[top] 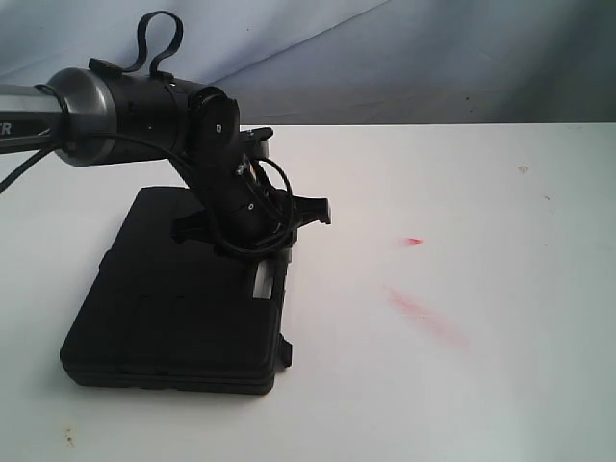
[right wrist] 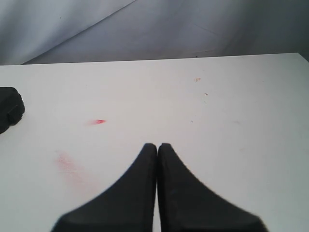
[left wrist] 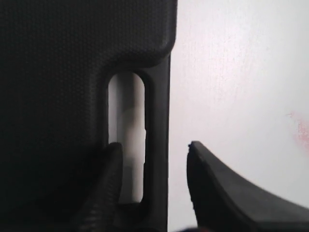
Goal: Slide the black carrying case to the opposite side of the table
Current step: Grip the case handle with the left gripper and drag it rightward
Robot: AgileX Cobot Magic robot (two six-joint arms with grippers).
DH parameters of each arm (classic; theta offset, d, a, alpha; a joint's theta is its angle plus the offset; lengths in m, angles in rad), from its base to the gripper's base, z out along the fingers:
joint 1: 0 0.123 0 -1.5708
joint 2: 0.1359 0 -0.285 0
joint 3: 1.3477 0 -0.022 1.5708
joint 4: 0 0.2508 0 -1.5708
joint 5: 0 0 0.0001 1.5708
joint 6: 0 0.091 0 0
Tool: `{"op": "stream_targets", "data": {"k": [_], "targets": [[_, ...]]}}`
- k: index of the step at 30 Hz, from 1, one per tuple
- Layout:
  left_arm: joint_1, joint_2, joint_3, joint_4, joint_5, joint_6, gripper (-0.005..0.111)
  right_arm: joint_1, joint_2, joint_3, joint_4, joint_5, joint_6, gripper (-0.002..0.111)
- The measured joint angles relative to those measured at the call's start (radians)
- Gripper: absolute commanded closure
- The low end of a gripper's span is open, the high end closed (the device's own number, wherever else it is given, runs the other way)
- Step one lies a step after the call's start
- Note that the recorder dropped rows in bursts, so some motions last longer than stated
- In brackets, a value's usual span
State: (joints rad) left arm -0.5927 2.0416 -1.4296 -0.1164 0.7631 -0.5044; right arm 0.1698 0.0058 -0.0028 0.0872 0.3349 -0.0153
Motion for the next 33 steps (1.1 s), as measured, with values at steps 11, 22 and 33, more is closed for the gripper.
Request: {"op": "stream_targets", "data": {"k": [11,22,33], "targets": [[-0.024,0.018,-0.002,-0.002,-0.02,-0.011,0.065,0.0,0.0,0.0,0.0,0.0,0.0,0.108],[-0.024,0.08,-0.002,-0.005,-0.024,-0.027,0.065,0.0,0.0,0.0,0.0,0.0,0.0,0.108],[-0.024,0.096,-0.002,-0.005,-0.047,-0.046,0.095,0.0,0.0,0.0,0.0,0.0,0.0,0.108]]}}
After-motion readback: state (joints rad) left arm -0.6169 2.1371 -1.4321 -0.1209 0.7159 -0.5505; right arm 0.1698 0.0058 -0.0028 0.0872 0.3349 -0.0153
